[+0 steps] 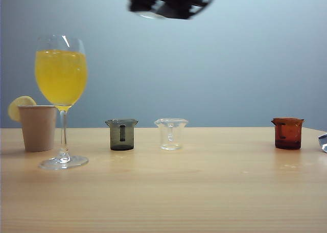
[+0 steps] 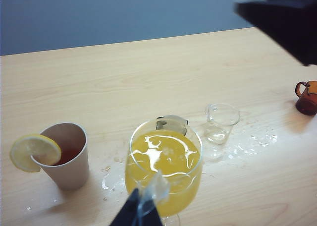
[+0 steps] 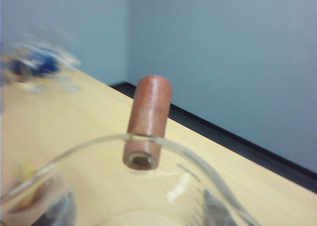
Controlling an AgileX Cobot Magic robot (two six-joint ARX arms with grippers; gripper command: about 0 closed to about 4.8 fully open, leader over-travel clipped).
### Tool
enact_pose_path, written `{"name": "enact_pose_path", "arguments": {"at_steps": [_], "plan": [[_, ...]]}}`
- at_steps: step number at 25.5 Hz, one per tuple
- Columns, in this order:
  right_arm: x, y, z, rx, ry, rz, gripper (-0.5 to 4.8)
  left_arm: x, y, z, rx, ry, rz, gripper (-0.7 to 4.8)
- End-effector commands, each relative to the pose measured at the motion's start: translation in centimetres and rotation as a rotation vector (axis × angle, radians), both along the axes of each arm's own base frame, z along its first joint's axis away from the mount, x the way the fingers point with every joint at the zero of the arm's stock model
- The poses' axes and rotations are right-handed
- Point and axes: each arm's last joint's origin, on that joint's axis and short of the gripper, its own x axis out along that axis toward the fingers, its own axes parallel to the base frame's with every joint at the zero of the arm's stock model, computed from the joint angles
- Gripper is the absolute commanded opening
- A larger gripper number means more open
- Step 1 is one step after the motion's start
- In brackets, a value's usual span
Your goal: Pick up the third measuring cup from the left, pour the pineapple juice inside into the goblet, and finally put the measuring cup back in its original place.
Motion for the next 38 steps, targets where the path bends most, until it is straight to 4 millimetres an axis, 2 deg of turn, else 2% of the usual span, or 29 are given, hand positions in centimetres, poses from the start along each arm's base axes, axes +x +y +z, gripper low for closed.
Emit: {"name": "enact_pose_path", "arguments": {"at_steps": [1,3,5,9,12,15,19,25,28,33,36,38], "plan": [[-1.1,-2.8,-0.1,0.041,-0.035,-0.149,1.16,-0.1,0.0,0.3,-0.011,-0.013,-0.002,-0.04],[-1.7,-4.2,-0.8,0.037,-0.028,-0.210,1.16,-0.1,0.0,0.3,-0.011,-0.013,-0.002,-0.04],[-2.8,-6.7,-2.8,0.045,0.012,-0.293,1.16,-0.1,0.0,0.3,-0.011,-0.013,-0.002,-0.04],[-3.5,-8.0,-5.7,0.069,0.069,-0.356,1.16,-0.1,0.0,0.3,-0.011,-0.013,-0.002,-0.04],[-4.5,-8.8,-9.1,0.089,0.092,-0.446,1.16,-0.1,0.0,0.3,-0.011,-0.013,-0.002,-0.04],[-4.6,-9.0,-10.9,0.100,0.098,-0.467,1.16,-0.1,0.0,0.3,-0.011,-0.013,-0.002,-0.04],[-3.3,-8.3,-14.3,0.092,0.103,-0.478,1.16,-0.1,0.0,0.3,-0.011,-0.013,-0.002,-0.04],[-1.9,-8.0,-17.6,0.108,0.081,-0.534,1.16,-0.1,0.0,0.3,-0.011,-0.013,-0.002,-0.04],[-0.4,-7.5,-19.2,0.054,0.088,-0.547,1.16,-0.1,0.0,0.3,-0.011,-0.013,-0.002,-0.04],[1.7,-7.1,-20.4,0.028,0.083,-0.564,1.16,-0.1,0.0,0.3,-0.011,-0.013,-0.002,-0.04],[3.4,-7.5,-20.9,0.030,0.083,-0.581,1.16,-0.1,0.0,0.3,-0.011,-0.013,-0.002,-0.04],[3.6,-7.7,-21.1,0.025,0.090,-0.575,1.16,-0.1,0.0,0.3,-0.011,-0.013,-0.002,-0.04]]}}
